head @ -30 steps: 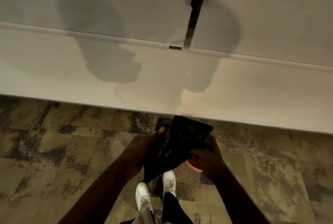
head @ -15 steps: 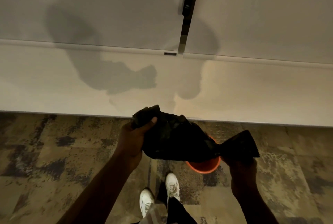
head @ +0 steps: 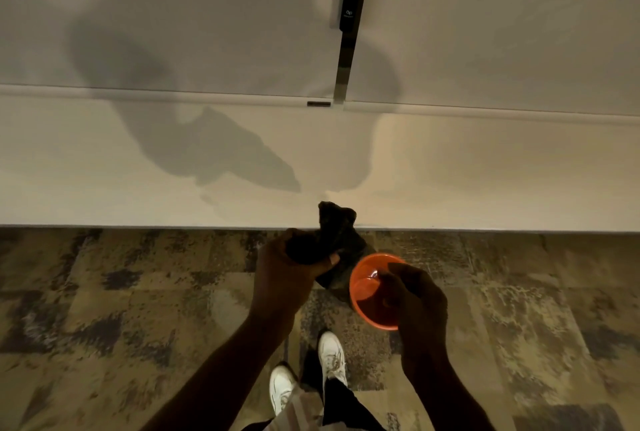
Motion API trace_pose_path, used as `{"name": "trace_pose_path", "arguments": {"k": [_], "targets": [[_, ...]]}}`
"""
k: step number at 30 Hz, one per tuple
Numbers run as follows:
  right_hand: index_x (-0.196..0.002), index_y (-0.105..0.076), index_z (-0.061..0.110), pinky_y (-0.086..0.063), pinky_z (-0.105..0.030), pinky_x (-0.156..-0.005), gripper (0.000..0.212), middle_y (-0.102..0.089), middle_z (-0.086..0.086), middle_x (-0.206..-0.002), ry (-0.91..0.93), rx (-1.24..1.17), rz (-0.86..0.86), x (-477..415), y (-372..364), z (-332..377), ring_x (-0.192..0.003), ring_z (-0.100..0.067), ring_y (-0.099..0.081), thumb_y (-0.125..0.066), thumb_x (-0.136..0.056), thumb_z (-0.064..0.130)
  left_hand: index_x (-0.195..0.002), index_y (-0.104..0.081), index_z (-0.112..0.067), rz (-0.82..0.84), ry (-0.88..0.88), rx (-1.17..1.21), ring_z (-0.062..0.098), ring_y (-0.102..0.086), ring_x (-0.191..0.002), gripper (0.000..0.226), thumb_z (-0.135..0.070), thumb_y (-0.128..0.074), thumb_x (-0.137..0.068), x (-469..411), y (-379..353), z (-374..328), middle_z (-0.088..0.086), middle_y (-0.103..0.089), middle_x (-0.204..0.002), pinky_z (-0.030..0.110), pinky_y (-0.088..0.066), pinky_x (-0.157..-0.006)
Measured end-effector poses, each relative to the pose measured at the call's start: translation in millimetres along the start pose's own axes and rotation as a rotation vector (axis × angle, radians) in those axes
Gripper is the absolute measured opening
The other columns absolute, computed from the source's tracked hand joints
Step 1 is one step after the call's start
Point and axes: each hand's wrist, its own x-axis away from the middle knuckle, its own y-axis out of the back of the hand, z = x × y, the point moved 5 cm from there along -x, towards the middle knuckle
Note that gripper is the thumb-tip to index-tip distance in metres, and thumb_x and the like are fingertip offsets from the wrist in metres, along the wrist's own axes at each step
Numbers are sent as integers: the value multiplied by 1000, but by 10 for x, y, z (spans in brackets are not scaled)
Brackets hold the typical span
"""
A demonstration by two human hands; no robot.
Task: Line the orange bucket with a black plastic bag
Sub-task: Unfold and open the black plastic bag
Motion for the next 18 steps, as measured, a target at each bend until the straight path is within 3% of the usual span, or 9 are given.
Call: {"name": "trace_pose_path", "arguments": {"k": [2,3,6,9,13,15,18], "targets": [[-92,-74,8,-53,-25,-64,9,-78,6,-78,54,-73,60,105,-127,162,-75,-8,-72,-75,-93,17,-86,-78,-31,21,-115,-128,-4,-75,-87,29,-15,-94,-70,69,-42,-49,-14,-79,-89,15,-59,-74],[-94,-74,6,-55,-21,-61,13,-79,2,-81,87,-100,90,137,-184,217,-73,-7,-72,-74,-93,19,-87,-78,-31,22,-178,-175,-5,-73,-92,28,-14,-94,-71,87,-57,-62,-16,-78,-94,11,-57,-73],[-100,-74,4,-56,-17,-60,23,-79,-8,-88,180,-123,156,204,-295,342,-75,-11,-74,-74,-90,26,-94,-83,-23,75,-293,-230,-2,-71,-99,19,-21,-92,-76,146,-99,-67,-13,-73,-112,18,-60,-81],[-103,-74,9,-58,-19,-65,26,-81,1,-91,183,-82,181,186,-348,355,-82,-11,-77,-81,-84,26,-99,-84,-25,130,-389,-297,-2,-69,-101,15,-24,-86,-84,236,-143,-93,-12,-70,-117,21,-60,-80],[-96,-76,26,-59,-18,-67,21,-81,17,-86,186,14,125,105,-324,253,-82,-4,-78,-82,-87,8,-102,-83,-25,168,-414,-328,-1,-69,-103,16,-27,-83,-86,297,-162,-94,-13,-69,-119,19,-58,-81],[-99,-79,22,-58,-15,-66,22,-82,16,-86,156,-11,99,72,-282,195,-82,-4,-78,-78,-89,2,-105,-81,-23,149,-381,-311,0,-69,-101,25,-24,-86,-81,296,-126,-78,-11,-70,-117,15,-56,-80],[-108,-79,9,-56,-13,-60,20,-83,2,-89,102,-104,41,53,-207,179,-76,-3,-77,-76,-90,2,-108,-78,-24,99,-283,-259,-5,-69,-98,36,-23,-91,-75,310,-30,-74,-15,-72,-108,10,-54,-76]]}}
